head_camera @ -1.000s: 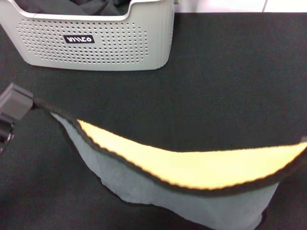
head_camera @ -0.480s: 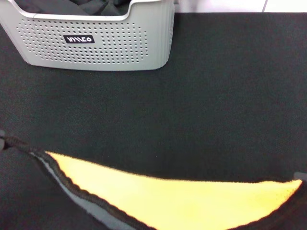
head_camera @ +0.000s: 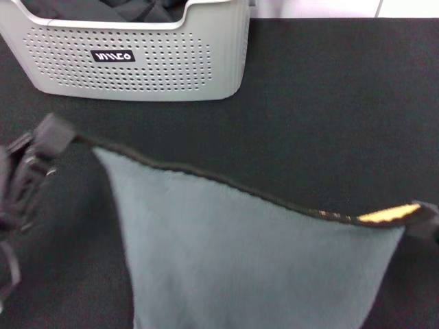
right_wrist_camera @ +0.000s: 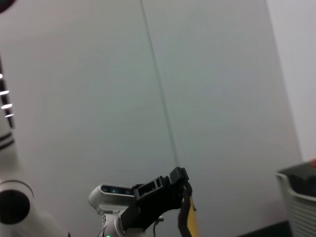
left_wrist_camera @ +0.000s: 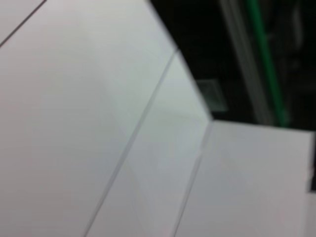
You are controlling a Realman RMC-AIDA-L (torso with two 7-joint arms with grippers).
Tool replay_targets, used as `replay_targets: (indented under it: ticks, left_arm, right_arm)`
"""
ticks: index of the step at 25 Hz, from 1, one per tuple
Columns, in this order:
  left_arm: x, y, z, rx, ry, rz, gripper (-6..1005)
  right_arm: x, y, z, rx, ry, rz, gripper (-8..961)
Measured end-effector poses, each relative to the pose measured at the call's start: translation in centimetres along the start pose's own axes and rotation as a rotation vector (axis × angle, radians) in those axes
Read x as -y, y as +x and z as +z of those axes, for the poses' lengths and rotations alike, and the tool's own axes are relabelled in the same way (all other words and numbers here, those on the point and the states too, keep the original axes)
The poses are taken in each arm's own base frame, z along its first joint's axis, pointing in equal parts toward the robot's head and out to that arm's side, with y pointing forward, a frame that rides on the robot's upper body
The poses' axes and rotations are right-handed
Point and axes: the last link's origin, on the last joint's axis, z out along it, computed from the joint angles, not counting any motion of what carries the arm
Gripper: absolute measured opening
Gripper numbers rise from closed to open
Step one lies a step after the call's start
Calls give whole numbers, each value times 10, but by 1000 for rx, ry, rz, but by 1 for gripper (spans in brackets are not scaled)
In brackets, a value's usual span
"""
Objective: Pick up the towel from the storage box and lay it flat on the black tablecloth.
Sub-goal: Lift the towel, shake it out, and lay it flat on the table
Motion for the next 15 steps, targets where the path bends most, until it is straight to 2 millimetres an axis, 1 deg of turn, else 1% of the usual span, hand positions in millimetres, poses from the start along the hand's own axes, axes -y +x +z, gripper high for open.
replay_targets:
  ticks: [1,2,4,7,10,15]
  left_arm:
    - [9,-7,8,23,10,12,63]
    - [11,-9,9,31,16,16,63]
    - [21,-20,19,77,40,31,64]
    - [31,-36,31,127,88,53,64]
    - [38,-48,42,155,125,89,65]
    - [51,-52,50,174,187,126,66]
  right_arm:
    - [8,7,0,5,7,8,29]
    - [15,12,1,8,13,16,29]
    - [30,22,2,7,27,29,30]
    - [55,35,5,8,73,50,31]
    - [73,46,9,2,116,74,32]
    - [98,59,25,-38,190,93,33]
